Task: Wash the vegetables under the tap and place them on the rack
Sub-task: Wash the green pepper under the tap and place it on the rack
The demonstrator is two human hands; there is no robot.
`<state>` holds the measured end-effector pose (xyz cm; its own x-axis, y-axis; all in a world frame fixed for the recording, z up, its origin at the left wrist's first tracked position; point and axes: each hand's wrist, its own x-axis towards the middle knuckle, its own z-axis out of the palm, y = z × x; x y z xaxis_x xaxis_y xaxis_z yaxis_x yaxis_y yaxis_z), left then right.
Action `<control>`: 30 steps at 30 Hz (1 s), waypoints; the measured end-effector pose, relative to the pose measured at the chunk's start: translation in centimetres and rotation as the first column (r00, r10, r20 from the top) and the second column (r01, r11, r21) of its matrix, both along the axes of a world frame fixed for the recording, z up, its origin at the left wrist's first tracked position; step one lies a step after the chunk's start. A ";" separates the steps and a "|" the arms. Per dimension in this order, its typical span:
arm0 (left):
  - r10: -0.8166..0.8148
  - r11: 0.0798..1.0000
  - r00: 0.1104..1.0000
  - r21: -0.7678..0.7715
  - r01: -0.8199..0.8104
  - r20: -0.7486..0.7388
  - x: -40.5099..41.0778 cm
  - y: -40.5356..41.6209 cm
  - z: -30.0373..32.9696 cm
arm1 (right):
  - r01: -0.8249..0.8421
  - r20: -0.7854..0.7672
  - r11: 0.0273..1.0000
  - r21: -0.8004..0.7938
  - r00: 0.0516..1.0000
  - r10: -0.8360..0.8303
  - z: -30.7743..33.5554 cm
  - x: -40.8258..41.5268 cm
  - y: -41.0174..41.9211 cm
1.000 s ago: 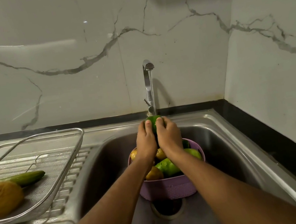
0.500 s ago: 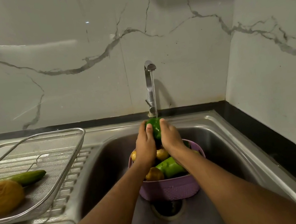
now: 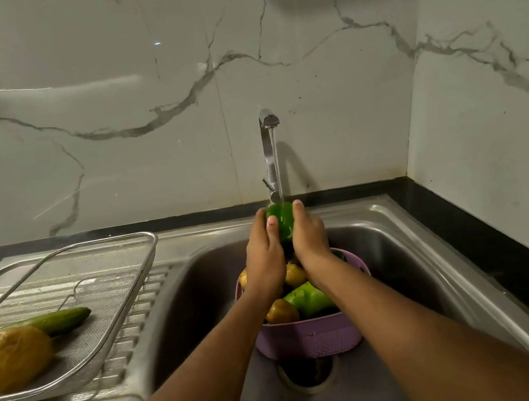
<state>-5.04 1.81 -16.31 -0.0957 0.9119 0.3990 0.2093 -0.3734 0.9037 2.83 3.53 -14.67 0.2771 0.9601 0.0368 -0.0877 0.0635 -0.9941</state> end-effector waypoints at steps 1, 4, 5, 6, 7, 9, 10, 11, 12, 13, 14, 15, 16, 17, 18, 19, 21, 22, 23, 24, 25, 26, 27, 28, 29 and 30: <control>0.018 0.999 0.999 0.042 -0.015 -0.051 0.0 0.1 -0.3 | -0.019 -0.076 0.996 -0.086 0.997 0.012 0.2 0.1 0.1; 0.051 0.996 0.991 0.077 -0.042 -0.122 -0.3 0.4 -0.8 | -0.106 -0.287 0.970 -0.218 0.957 0.040 0.2 0.3 0.6; 0.044 0.997 0.994 0.060 -0.038 -0.096 -0.3 0.4 -1.0 | -0.108 -0.263 0.969 -0.222 0.964 0.047 0.1 0.2 0.4; 0.027 0.999 0.999 0.019 -0.026 -0.032 -0.1 0.3 -0.9 | -0.089 -0.160 0.977 -0.196 0.985 0.058 0.0 0.2 0.4; 0.007 0.999 0.998 -0.042 -0.004 0.066 -0.1 0.1 -0.7 | -0.066 -0.032 0.986 -0.154 0.998 0.062 -0.2 0.2 0.3; 0.012 0.983 0.969 -0.182 0.034 0.248 0.3 0.0 -0.3 | -0.029 0.160 0.997 -0.066 0.986 0.039 -0.4 0.2 -0.2; 0.034 0.970 0.956 -0.241 0.039 0.292 0.5 0.0 0.0 | -0.026 0.207 0.999 -0.031 0.978 0.032 -0.5 0.4 -0.3; 0.064 0.956 0.946 -0.292 0.034 0.319 0.8 0.0 0.2 | -0.030 0.249 1.000 -0.010 0.968 0.032 -0.6 0.5 -0.3; 0.098 0.936 0.932 -0.350 0.032 0.349 1.0 0.0 0.4 | -0.046 0.283 0.999 0.004 0.958 0.042 -0.6 0.7 -0.4; 0.134 0.910 0.911 -0.412 0.043 0.390 1.1 0.0 0.6 | -0.060 0.317 0.998 0.014 0.947 0.052 -0.6 0.8 -0.6; 0.163 0.878 0.885 -0.474 0.071 0.436 1.2 -0.2 1.0 | -0.061 0.342 0.997 0.036 0.939 0.045 -0.6 0.7 -0.9; 0.184 0.843 0.857 -0.525 0.114 0.482 1.1 -0.4 1.3 | -0.059 0.382 0.997 0.059 0.924 0.032 -0.8 0.7 -1.1; 0.201 0.812 0.830 -0.562 0.156 0.521 1.0 -0.5 1.6 | -0.061 0.438 0.994 0.086 0.899 0.017 -0.9 0.6 -1.3; 0.215 0.789 0.810 -0.586 0.185 0.545 0.8 -0.6 1.8 | -0.059 0.495 0.991 0.118 0.869 -0.007 -1.1 0.6 -1.5; 0.220 0.776 0.804 -0.598 0.199 0.552 0.5 -0.7 1.9 | -0.048 0.531 0.987 0.155 0.846 -0.042 -1.3 0.5 -1.6; 0.217 0.771 0.803 -0.602 0.208 0.555 0.4 -0.8 2.0 | -0.036 0.538 0.980 0.195 0.839 -0.077 -1.2 0.5 -1.8; 0.206 0.780 0.791 -0.585 0.222 0.575 0.2 -1.1 2.3 | -0.027 0.477 0.970 0.242 0.874 -0.095 -0.6 0.5 -2.0; 0.205 0.787 0.779 -0.573 0.228 0.592 0.2 -1.1 2.4 | -0.049 0.420 0.972 0.231 0.906 -0.054 -0.3 0.6 -2.0; 0.202 0.796 0.764 -0.557 0.235 0.612 0.2 -1.1 2.4 | -0.092 0.369 0.975 0.201 0.929 0.012 0.1 0.7 -1.9; 0.196 0.803 0.751 -0.542 0.246 0.631 0.2 -1.3 2.5 | -0.142 0.332 0.977 0.161 0.940 0.082 0.3 0.9 -1.9; 0.189 0.808 0.743 -0.532 0.254 0.642 0.3 -1.5 2.5 | -0.177 0.318 0.976 0.125 0.939 0.130 0.3 1.1 -1.8; 0.181 0.806 0.745 -0.531 0.262 0.642 0.2 -1.5 2.4 | -0.193 0.336 0.976 0.097 0.930 0.151 0.1 1.2 -1.4; 0.180 0.807 0.750 -0.532 0.258 0.637 0.1 -1.4 2.3 | -0.207 0.363 0.975 0.080 0.917 0.165 -0.1 1.4 -1.2; 0.185 0.805 0.758 -0.538 0.248 0.625 0.1 -1.3 2.1 | -0.208 0.404 0.976 0.060 0.900 0.166 -0.3 1.4 -1.1; 0.191 0.805 0.769 -0.546 0.234 0.610 0.0 -1.3 2.0 | -0.191 0.436 0.980 0.059 0.888 0.147 -0.4 1.5 -1.0; 0.194 0.800 0.776 -0.555 0.229 0.600 0.1 -1.3 2.0 | -0.152 0.469 0.986 0.074 0.877 0.100 -0.4 1.6 -1.0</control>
